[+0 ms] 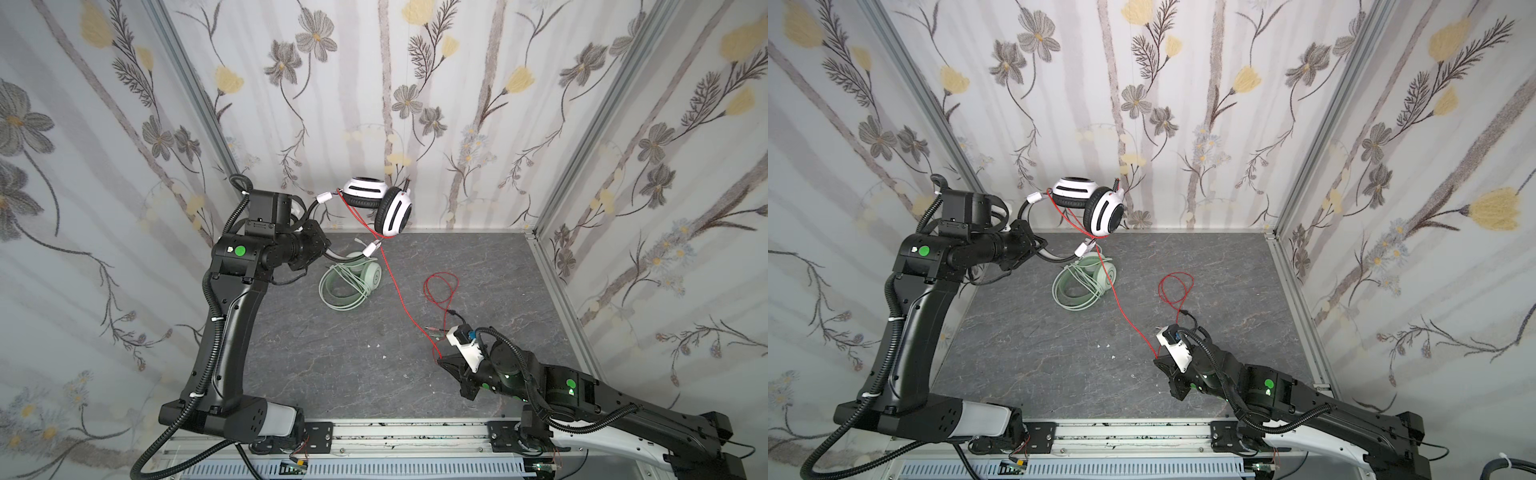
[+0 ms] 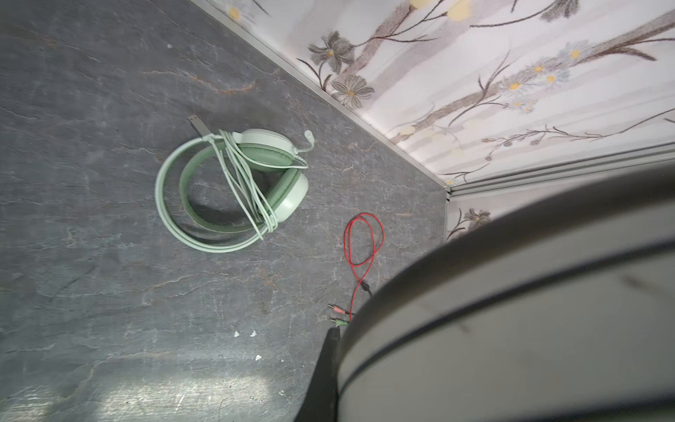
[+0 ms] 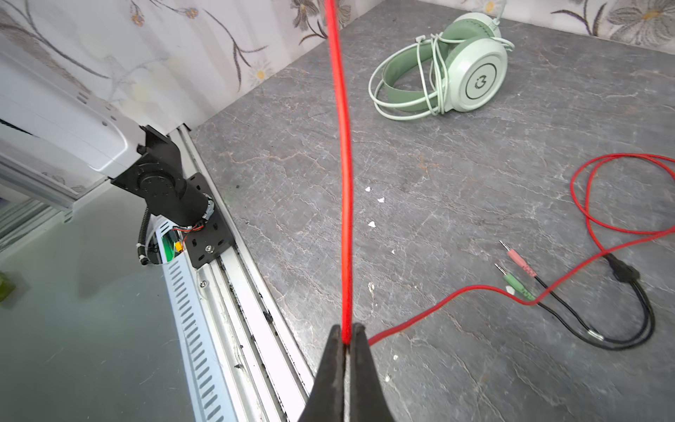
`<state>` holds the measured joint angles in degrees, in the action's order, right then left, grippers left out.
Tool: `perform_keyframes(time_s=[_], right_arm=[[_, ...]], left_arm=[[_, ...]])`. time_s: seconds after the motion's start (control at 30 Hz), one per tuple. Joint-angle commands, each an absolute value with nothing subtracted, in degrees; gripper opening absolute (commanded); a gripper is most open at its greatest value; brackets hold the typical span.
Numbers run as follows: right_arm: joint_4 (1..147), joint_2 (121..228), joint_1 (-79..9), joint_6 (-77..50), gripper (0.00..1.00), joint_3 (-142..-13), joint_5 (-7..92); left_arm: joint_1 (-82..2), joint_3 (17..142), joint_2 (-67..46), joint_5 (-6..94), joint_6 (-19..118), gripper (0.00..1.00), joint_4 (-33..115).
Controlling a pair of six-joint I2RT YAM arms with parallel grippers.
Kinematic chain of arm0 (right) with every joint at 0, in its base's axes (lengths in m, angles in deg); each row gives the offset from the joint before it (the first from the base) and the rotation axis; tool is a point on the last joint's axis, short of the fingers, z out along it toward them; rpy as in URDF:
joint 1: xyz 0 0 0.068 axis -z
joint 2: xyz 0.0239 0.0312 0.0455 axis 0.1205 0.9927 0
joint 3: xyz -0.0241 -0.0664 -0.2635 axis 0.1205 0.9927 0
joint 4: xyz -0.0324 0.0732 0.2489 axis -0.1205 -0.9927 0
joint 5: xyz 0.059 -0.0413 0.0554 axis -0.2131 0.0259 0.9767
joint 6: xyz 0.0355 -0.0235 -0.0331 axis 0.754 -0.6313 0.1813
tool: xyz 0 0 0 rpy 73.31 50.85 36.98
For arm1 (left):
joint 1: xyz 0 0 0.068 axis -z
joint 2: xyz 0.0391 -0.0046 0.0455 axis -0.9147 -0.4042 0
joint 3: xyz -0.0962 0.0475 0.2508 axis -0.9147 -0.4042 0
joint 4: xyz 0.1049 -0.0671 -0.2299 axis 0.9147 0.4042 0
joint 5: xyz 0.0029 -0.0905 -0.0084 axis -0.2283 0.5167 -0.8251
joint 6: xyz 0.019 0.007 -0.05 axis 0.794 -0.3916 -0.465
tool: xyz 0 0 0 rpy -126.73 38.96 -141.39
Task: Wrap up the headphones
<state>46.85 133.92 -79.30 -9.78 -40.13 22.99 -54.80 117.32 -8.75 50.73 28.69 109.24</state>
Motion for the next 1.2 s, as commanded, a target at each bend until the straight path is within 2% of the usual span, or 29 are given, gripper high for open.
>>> perform_keyframes(time_s=[0.0, 0.37, 0.63, 0.73, 0.87, 1.17], right_arm=[[39.3, 136.2, -83.8, -3.9, 0.0, -43.3, 13.5], [28.6, 147.4, -95.8, -3.2, 0.0, -61.2, -0.4], [15.5, 158.6, -104.3, -5.2, 0.0, -82.0, -10.6], [14.1, 159.8, -104.3, -7.6, 0.0, -85.9, -11.9], [14.0, 158.3, -103.3, -11.1, 0.0, -87.9, -14.9], [21.3, 151.9, -86.6, -24.6, 0.0, -85.7, -5.0]], left_arm=[[-55.0, 119.3, -9.3, 40.3, 31.7, 0.0, 111.3], [-53.8, 118.8, -9.6, 21.7, 37.2, 0.0, 118.6], [-41.3, 113.0, -11.1, 0.2, 42.8, 0.0, 121.7], [-36.1, 110.2, -10.6, -1.9, 45.4, 0.0, 121.2], [-29.7, 105.8, -9.2, 1.9, 50.8, 0.0, 119.8], [-14.1, 100.6, -8.7, 5.9, 51.1, 0.0, 122.1]])
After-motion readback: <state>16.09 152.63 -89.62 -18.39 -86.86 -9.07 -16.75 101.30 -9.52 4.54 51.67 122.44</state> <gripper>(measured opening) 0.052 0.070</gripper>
